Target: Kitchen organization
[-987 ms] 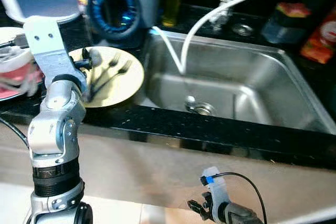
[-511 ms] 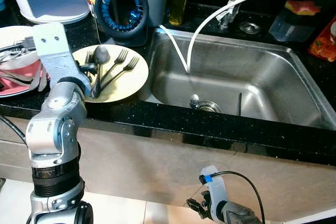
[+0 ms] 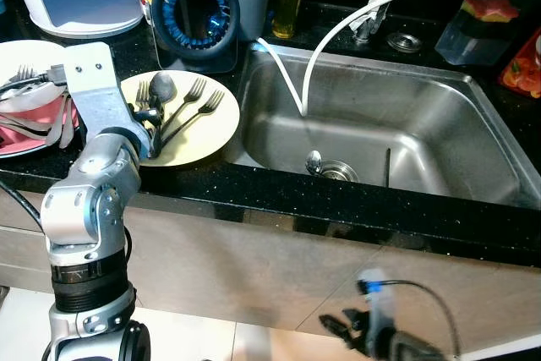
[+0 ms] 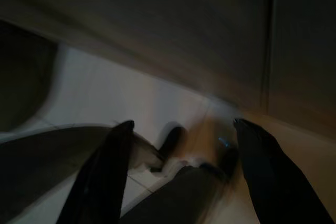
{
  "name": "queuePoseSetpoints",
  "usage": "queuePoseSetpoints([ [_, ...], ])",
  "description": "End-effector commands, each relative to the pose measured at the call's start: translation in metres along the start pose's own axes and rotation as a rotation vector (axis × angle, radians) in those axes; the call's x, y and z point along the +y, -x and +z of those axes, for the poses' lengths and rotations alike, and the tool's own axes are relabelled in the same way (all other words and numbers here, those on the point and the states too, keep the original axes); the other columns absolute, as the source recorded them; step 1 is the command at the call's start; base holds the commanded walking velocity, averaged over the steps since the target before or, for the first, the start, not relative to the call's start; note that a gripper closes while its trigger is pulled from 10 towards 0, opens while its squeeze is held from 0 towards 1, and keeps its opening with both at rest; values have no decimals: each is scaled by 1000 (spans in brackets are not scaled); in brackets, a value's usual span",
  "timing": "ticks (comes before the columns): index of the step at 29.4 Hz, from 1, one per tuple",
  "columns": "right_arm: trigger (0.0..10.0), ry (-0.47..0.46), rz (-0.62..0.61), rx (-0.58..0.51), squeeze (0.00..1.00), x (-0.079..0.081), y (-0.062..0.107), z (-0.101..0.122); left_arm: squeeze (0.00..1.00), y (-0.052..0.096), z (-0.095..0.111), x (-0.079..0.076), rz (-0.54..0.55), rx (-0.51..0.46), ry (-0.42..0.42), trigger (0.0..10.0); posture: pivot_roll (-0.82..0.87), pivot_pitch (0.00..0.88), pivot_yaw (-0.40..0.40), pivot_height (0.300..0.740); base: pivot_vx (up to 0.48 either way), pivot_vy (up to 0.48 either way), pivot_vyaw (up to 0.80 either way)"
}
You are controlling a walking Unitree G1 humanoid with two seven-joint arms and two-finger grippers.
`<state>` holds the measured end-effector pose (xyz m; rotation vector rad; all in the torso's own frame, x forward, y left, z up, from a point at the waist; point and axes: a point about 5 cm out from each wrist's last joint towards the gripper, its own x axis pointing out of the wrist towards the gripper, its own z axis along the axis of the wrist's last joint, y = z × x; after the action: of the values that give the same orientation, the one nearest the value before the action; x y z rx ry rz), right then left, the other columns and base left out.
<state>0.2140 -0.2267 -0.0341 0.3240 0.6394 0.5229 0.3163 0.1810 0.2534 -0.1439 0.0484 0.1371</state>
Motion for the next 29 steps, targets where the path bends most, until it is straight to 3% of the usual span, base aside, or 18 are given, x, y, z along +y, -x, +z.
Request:
queuePoseSetpoints([
  [1, 10000, -33, 120, -43, 0, 0, 10, 3, 0, -2, -1, 0, -8, 19, -7, 10000, 120, 104, -89, 740, 0, 0, 0],
  [3, 10000, -6, 387, -116, 0, 4, 33, 25, 0, -2, -2, 2, -6, 22, -11, 10000, 116, 102, -90, 740, 0, 0, 0],
  [4, 10000, -6, 387, -116, 0, 4, 33, 25, 0, -2, -2, 2, -6, 22, -11, 10000, 116, 102, -90, 740, 0, 0, 0],
  [7, 10000, 90, 614, -207, 0, 26, 52, 58, 0, -3, -2, 3, -4, 25, -13, 10000, 112, 101, -90, 740, 0, 0, 0],
  [8, 10000, 90, 614, -207, 0, 26, 52, 58, 0, -3, -2, 3, -4, 25, -13, 10000, 112, 101, -90, 740, 0, 0, 0],
  [12, 10000, 241, 817, -325, 0, 64, 68, 99, 0, -4, -2, 3, -9, 26, -17, 10000, 112, 92, -79, 740, 0, 0, 0],
  [18, 10000, 349, 1008, -410, 0, 99, 87, 130, 0, -6, -2, 1, -25, 29, -31, 10000, 110, 84, -71, 740, 0, 0, 0],
  [25, 10000, 404, 1011, -472, 0, 118, 97, 151, 0, -7, -3, 0, -27, 34, -33, 10000, 113, 90, -68, 740, 0, 0, 0],
  [27, 10000, 433, 965, -493, 0, 118, 96, 160, 0, -7, -4, 1, -26, 38, -31, 10000, 115, 92, -68, 740, 0, 0, 0],
  [29, 10000, 525, 800, -538, 0, 108, 96, 181, 0, -8, -5, 0, -31, 44, -22, 10000, 118, 92, -71, 740, 0, 0, 0],
])
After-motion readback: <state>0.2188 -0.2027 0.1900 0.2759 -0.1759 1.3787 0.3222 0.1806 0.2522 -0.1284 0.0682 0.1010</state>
